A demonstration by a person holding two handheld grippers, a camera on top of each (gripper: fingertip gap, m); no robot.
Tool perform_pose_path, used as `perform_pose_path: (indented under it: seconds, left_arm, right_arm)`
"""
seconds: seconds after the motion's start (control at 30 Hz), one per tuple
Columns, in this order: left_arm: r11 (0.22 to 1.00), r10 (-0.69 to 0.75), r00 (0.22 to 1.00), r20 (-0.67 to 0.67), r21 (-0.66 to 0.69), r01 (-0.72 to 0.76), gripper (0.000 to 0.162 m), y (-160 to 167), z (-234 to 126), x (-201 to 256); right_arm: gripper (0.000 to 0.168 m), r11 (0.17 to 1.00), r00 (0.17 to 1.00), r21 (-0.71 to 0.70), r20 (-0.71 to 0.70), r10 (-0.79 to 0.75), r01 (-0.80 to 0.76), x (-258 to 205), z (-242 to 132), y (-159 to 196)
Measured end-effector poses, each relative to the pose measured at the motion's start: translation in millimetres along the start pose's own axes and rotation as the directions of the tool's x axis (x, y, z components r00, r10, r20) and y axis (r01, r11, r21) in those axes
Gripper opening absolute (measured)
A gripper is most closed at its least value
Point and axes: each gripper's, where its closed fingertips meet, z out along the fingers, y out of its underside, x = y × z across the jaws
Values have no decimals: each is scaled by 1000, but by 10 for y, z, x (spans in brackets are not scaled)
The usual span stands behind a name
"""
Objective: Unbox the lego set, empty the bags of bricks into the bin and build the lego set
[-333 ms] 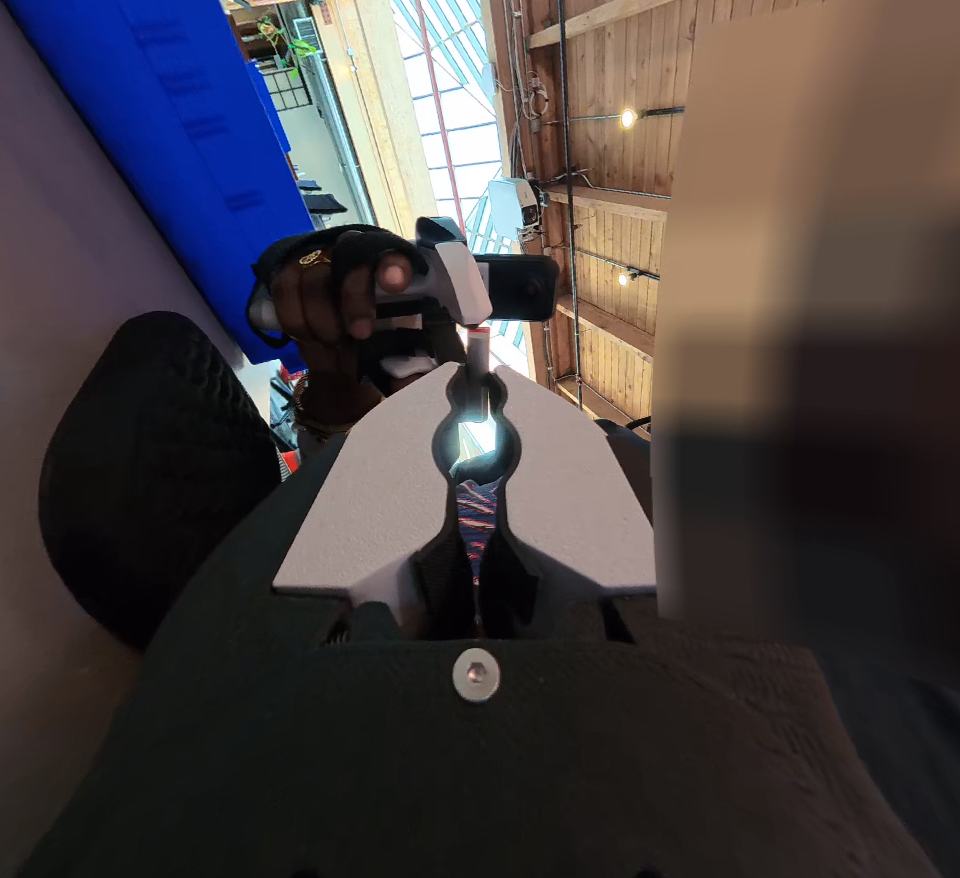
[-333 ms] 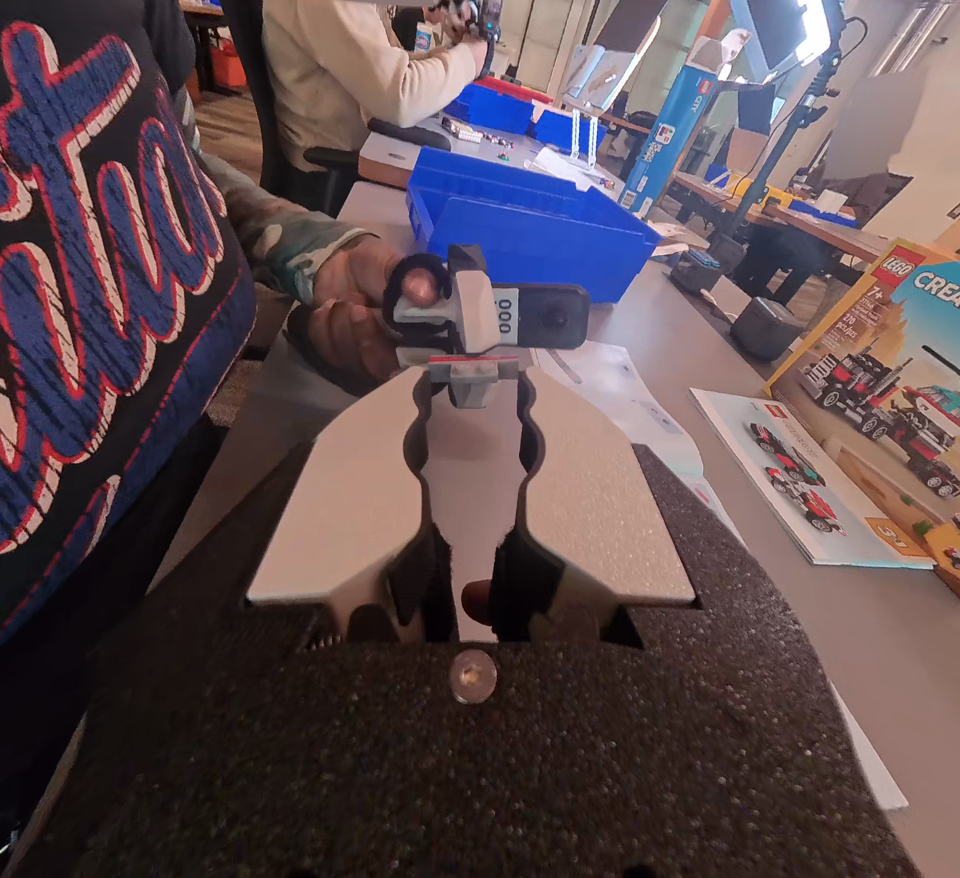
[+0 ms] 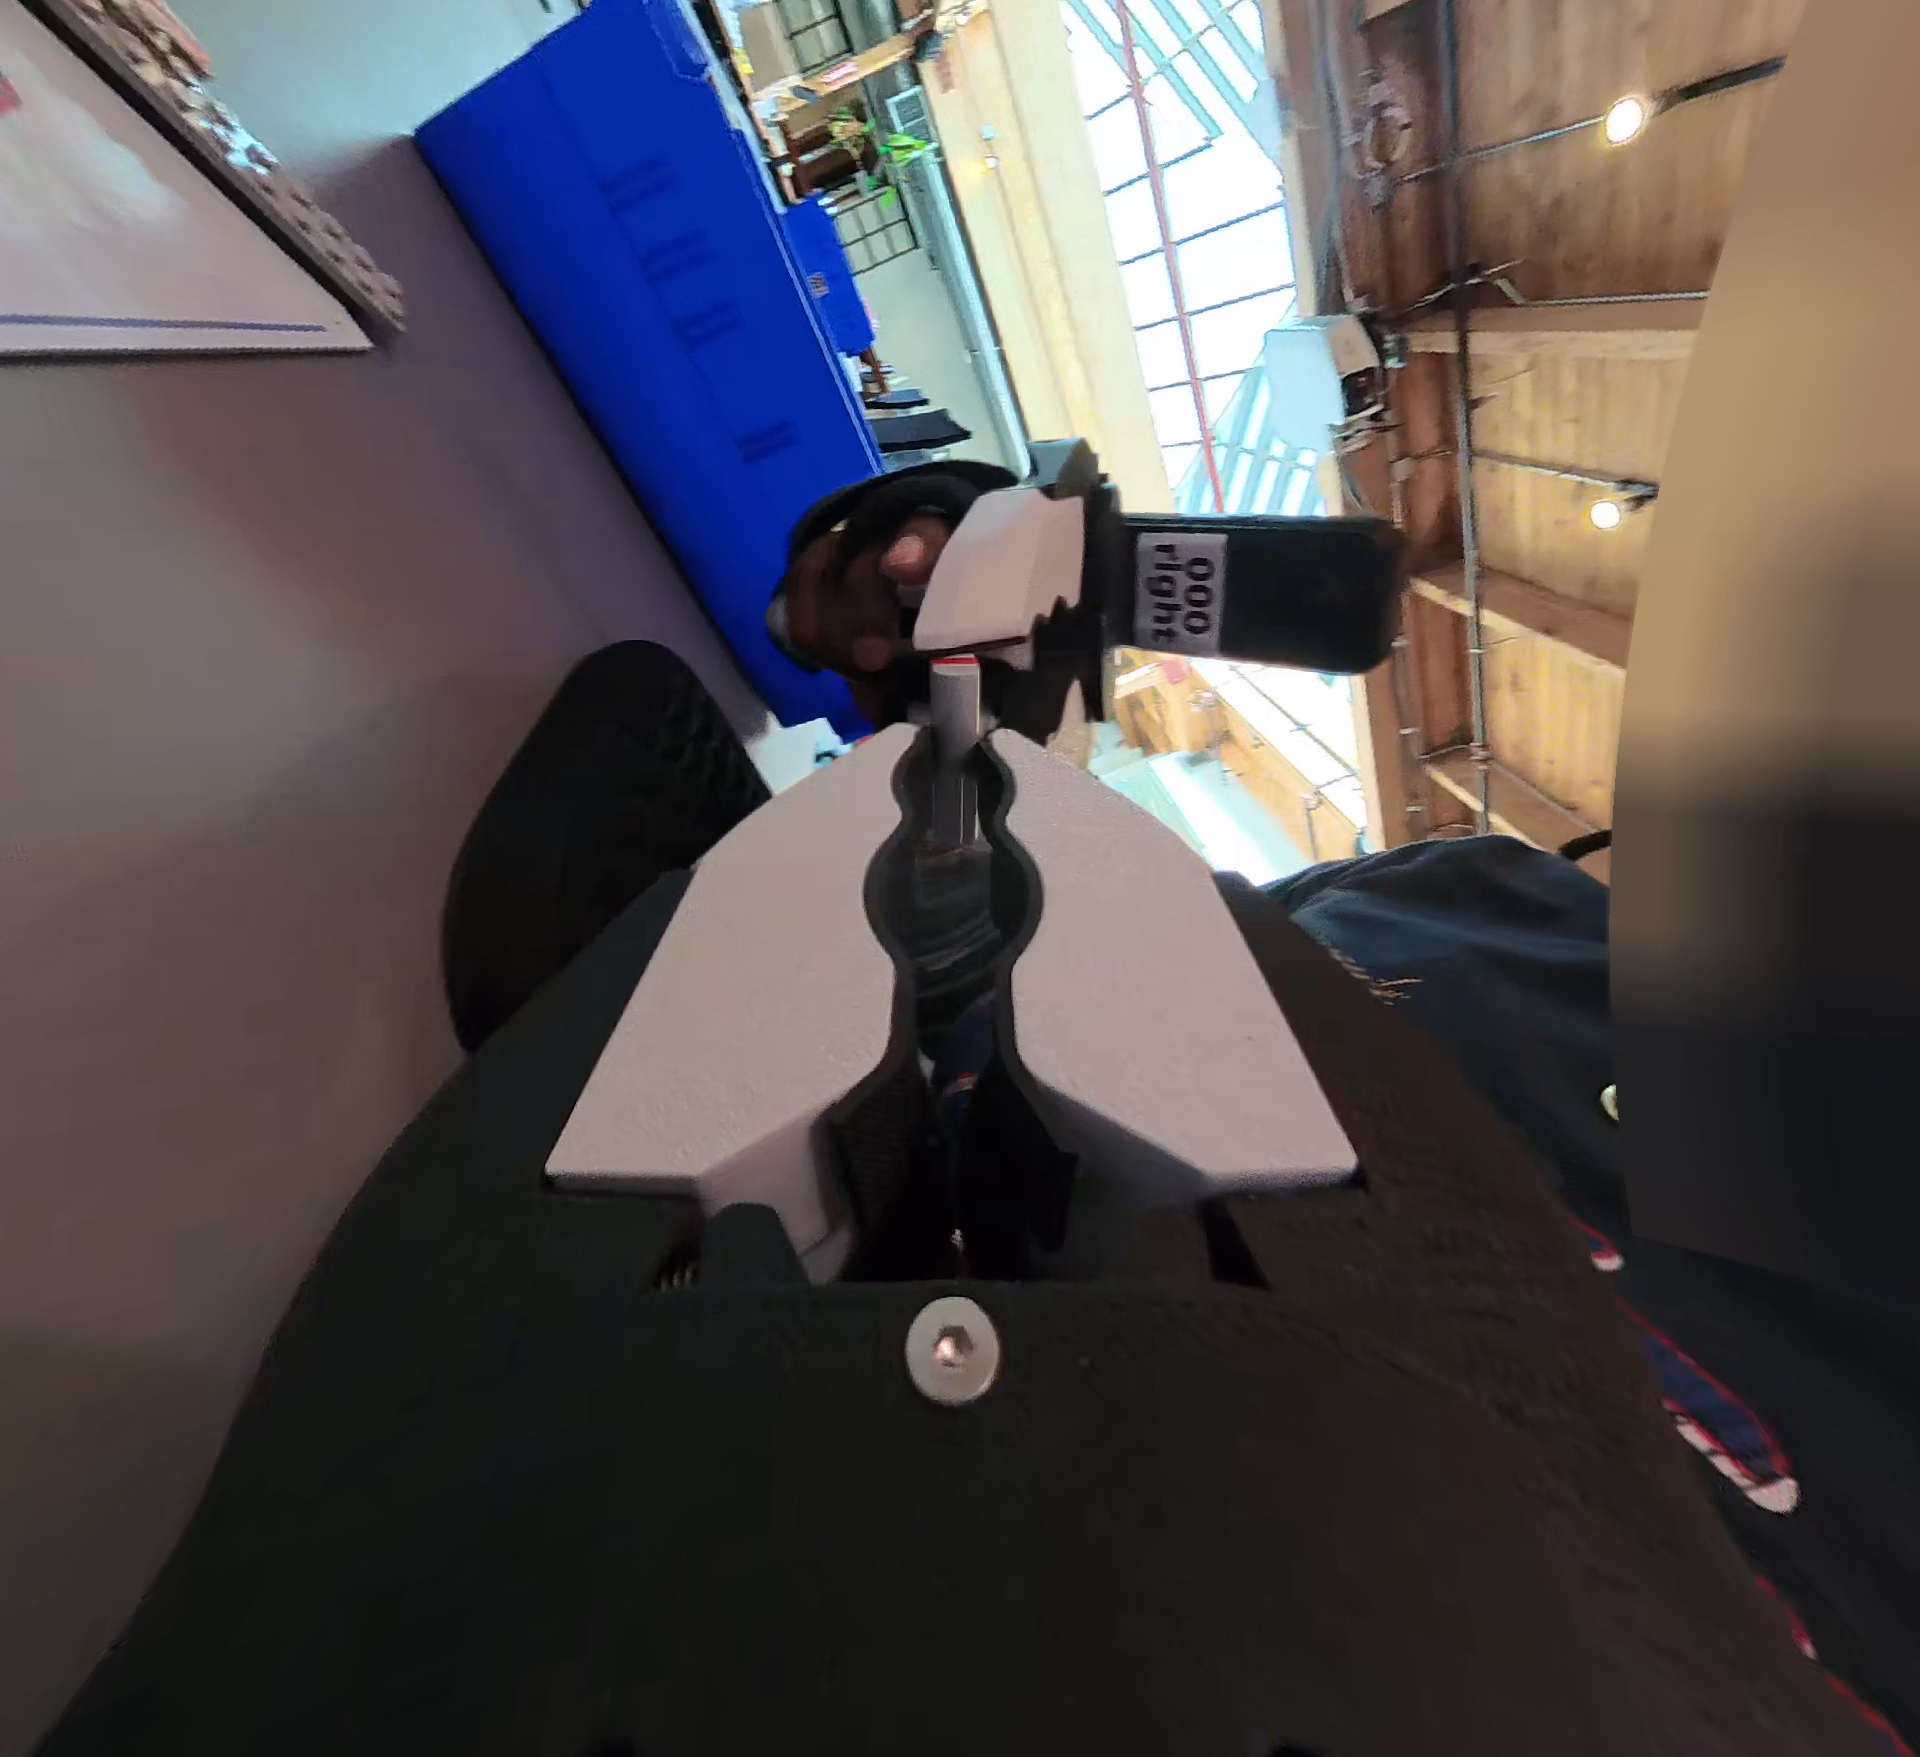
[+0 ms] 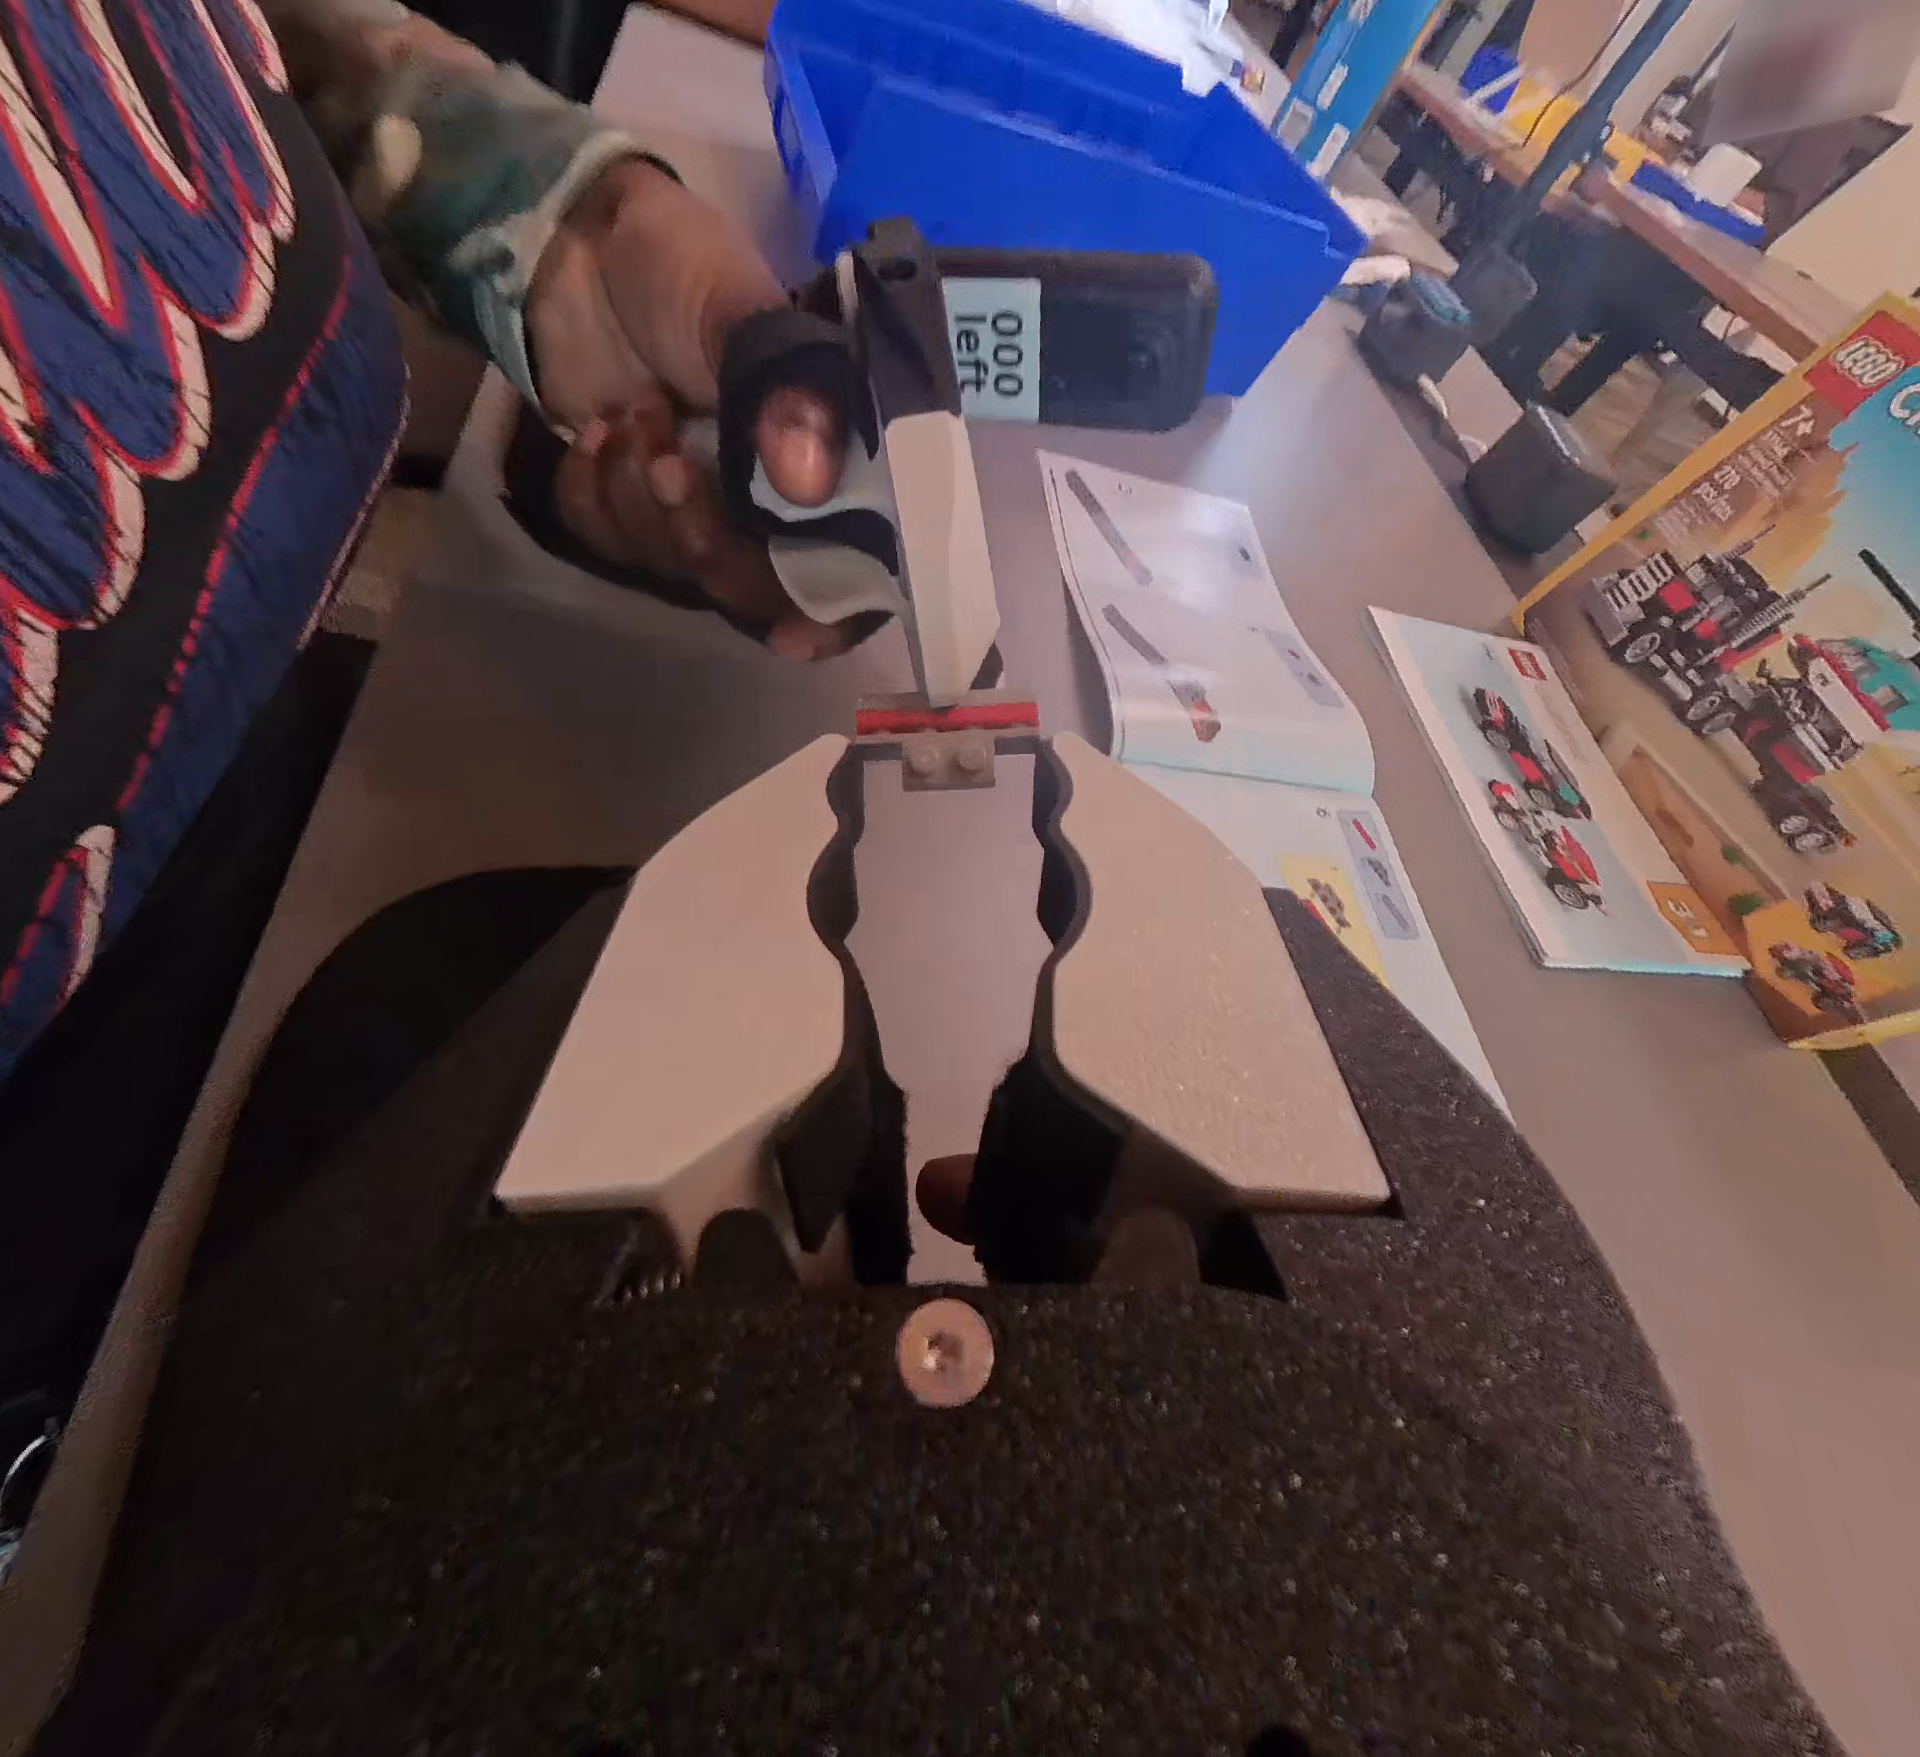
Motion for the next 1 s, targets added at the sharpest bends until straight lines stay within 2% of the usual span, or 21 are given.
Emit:
perform_pose_path:
  seconds: [0.03,0.27,0.37,0.5,0.67,1.0]
  left_arm:
    - [1000,9,1000,19,-2,-9,8,2,-2,-25]
    - [999,28,994,108,35,-32,7,-33,-4,-142]
    - [998,36,988,153,51,-44,8,-43,-7,-212]
    - [999,-22,991,132,39,17,8,-24,-16,-246]
    - [997,-79,992,102,36,76,8,-10,-17,-250]
    - [995,13,979,202,94,-32,8,-40,4,-351]
  right_arm:
    - [31,1000,1000,-25,-2,-6,6,-2,9,24]
    - [31,982,994,-176,-65,-84,71,43,51,128]
    - [31,952,981,-273,-93,-170,139,58,76,193]
    - [31,912,962,-343,-77,-264,223,47,84,231]
    - [31,910,969,-362,-62,-240,202,32,85,238]
    - [31,901,969,-404,-113,-219,156,62,110,326]
